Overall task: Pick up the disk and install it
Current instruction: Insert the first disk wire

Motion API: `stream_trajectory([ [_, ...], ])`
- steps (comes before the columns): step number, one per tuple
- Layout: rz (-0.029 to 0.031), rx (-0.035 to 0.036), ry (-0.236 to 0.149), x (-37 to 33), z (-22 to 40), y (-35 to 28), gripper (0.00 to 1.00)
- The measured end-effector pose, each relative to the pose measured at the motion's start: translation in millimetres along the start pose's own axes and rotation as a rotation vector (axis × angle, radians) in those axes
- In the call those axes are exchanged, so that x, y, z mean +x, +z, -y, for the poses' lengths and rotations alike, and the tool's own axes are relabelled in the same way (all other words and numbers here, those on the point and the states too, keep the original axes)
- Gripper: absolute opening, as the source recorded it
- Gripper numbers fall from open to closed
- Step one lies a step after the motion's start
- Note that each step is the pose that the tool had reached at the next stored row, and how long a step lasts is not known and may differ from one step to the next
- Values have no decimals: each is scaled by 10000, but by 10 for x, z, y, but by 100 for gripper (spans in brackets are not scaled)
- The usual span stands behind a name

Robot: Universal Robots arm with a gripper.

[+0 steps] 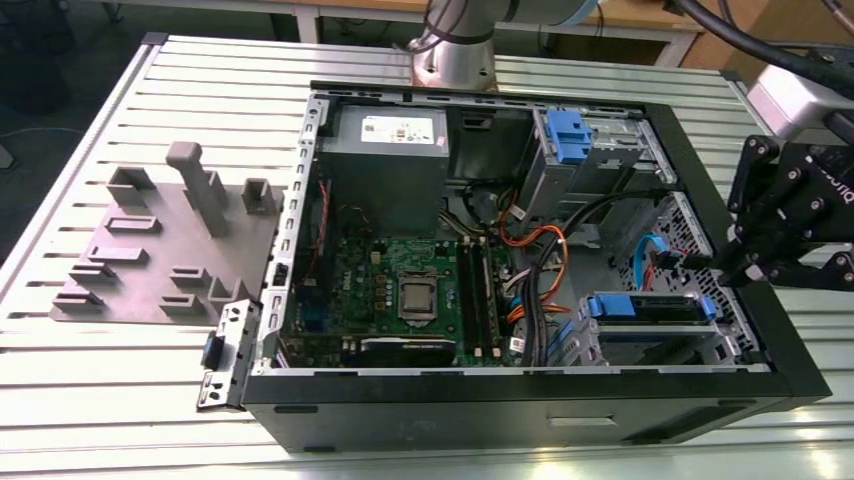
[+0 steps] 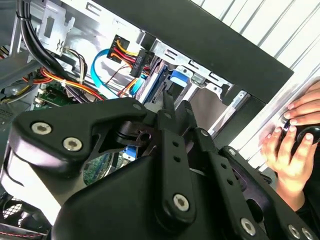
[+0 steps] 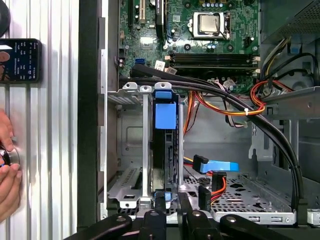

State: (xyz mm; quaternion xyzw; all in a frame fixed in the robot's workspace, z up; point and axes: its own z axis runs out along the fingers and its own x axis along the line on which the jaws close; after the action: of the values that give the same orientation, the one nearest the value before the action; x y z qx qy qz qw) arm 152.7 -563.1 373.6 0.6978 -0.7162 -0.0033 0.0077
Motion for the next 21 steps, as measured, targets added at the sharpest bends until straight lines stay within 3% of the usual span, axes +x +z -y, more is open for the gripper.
stream_trajectory([
  [6, 0, -3, 0, -123, -3, 20, 24],
  [11, -1, -44, -2, -203, 2, 89, 25],
  [12, -2, -51, -3, -218, 3, 103, 31],
  [21, -3, -82, -5, -357, 41, 187, 31],
])
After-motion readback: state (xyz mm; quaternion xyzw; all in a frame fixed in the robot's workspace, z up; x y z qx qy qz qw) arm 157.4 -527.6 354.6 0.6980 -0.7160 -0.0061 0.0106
